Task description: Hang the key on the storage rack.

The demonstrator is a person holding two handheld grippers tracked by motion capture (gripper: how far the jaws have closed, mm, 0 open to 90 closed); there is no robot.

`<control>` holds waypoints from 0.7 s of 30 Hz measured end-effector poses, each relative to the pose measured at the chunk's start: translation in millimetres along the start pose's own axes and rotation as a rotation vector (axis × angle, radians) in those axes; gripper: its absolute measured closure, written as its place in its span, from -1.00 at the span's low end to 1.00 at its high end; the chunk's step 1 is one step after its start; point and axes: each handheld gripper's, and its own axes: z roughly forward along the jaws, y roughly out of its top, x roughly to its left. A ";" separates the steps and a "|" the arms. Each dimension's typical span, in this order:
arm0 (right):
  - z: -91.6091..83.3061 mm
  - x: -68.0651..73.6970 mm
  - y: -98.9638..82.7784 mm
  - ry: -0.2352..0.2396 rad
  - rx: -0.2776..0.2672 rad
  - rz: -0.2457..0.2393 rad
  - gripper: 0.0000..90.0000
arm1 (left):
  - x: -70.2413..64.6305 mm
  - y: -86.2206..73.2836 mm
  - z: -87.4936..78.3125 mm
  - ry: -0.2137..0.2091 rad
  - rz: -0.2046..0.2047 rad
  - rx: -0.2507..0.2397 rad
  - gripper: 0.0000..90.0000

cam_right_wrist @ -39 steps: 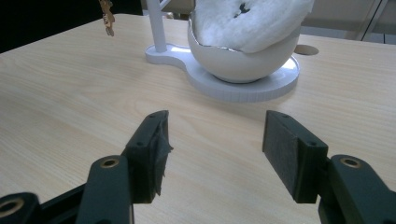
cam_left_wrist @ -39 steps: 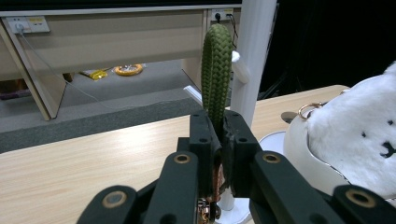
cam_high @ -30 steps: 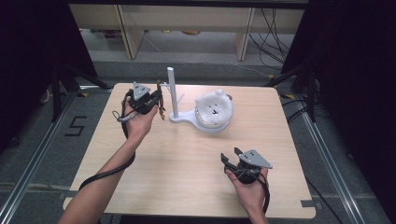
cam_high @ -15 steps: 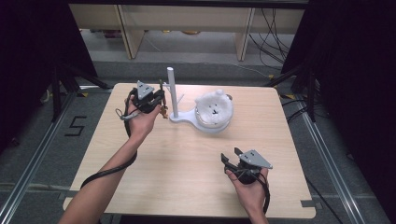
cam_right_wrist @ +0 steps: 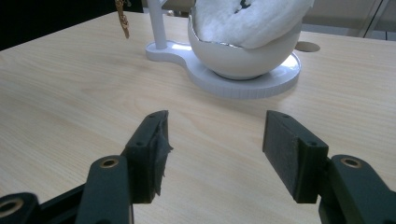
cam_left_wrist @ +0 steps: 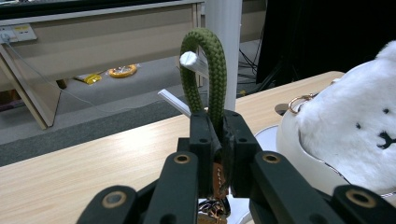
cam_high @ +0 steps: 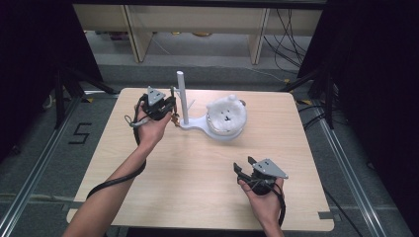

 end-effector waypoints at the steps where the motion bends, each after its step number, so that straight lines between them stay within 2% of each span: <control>1: 0.4 0.0 -0.1 0.003 -0.005 0.001 -0.07 | 0.0 -0.2 0.4 0.000 -0.001 0.000 0.84; 21: 0.4 0.1 -0.2 -0.005 -0.005 -0.007 -0.07 | 1.1 -3.4 1.9 -0.008 0.011 0.020 0.76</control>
